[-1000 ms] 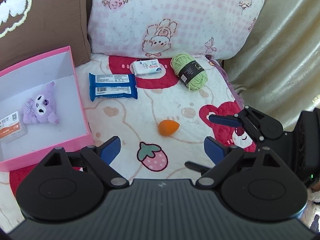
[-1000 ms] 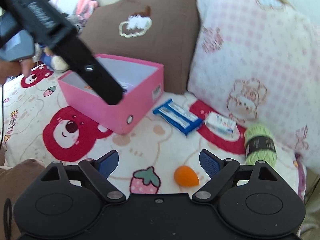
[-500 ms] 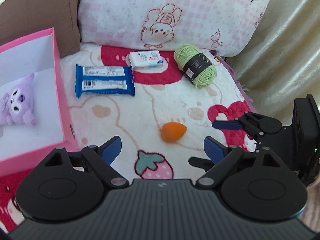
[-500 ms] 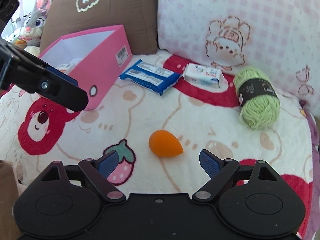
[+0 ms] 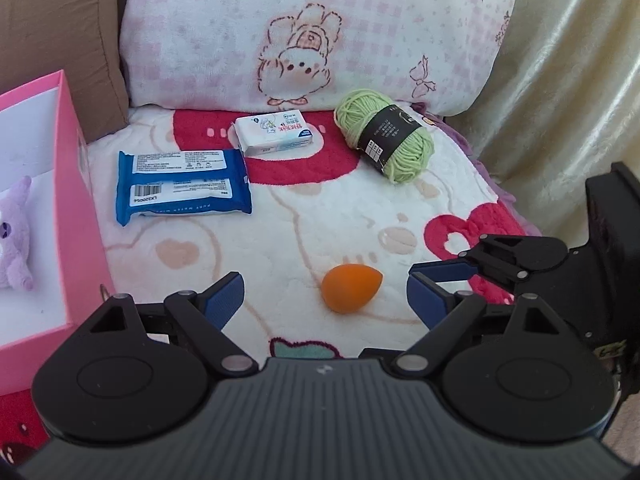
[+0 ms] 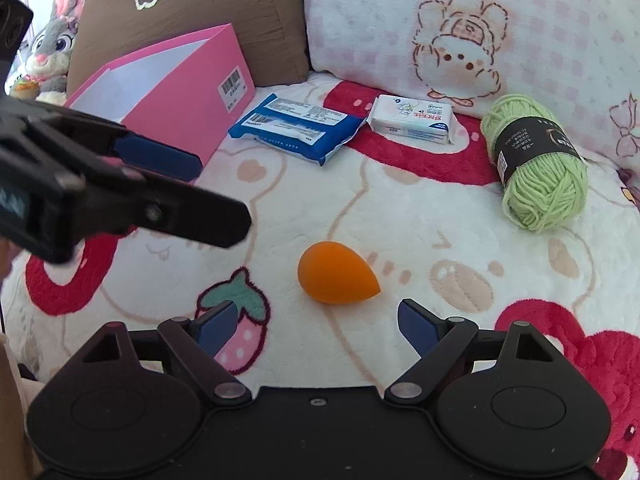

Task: Organize objects
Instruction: 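Move the left tool toward the orange makeup sponge, then close the left tool on the orange makeup sponge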

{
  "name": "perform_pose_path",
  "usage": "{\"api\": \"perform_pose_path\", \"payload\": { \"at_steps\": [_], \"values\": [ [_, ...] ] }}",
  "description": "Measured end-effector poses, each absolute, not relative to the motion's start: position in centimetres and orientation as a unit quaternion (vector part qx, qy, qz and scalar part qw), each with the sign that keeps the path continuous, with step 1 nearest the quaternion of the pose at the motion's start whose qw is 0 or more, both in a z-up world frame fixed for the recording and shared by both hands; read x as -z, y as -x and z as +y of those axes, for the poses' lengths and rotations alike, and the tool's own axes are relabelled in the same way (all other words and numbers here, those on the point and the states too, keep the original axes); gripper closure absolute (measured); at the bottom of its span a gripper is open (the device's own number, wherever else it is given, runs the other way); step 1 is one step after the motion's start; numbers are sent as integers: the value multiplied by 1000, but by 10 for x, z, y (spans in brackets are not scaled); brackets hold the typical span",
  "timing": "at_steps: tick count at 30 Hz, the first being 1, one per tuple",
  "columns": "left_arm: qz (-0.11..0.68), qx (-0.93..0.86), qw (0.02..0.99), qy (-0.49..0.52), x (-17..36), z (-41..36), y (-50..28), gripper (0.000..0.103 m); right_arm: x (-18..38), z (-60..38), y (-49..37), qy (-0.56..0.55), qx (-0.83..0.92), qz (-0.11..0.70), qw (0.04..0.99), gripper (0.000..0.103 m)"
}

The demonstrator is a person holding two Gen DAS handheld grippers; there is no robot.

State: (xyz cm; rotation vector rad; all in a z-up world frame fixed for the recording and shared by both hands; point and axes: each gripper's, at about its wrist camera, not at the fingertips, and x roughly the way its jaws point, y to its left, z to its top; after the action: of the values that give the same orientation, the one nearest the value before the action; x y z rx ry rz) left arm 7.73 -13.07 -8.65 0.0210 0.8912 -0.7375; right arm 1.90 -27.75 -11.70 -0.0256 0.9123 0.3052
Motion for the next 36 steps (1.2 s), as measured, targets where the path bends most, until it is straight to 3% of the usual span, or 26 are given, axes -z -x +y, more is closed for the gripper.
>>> {"api": "perform_pose_path", "payload": {
  "at_steps": [8,17,21,29,36],
  "values": [
    [437,366,822,-5,112,-142,-77,26,127,-280,-26,5,-141,438,888,18],
    [458,370,807,39,127,-148,-89,50,137,-279,-30,3,-152,435,887,25],
    [472,376,796,47,134,-153,-95,67,140,-281,-32,1,-148,434,888,30],
    [474,383,789,71,139,-151,-103,71,135,-279,-32,33,-158,412,897,43],
    [474,389,788,53,144,-157,-103,71,142,-285,-39,13,-145,424,894,49]
  ]
}}
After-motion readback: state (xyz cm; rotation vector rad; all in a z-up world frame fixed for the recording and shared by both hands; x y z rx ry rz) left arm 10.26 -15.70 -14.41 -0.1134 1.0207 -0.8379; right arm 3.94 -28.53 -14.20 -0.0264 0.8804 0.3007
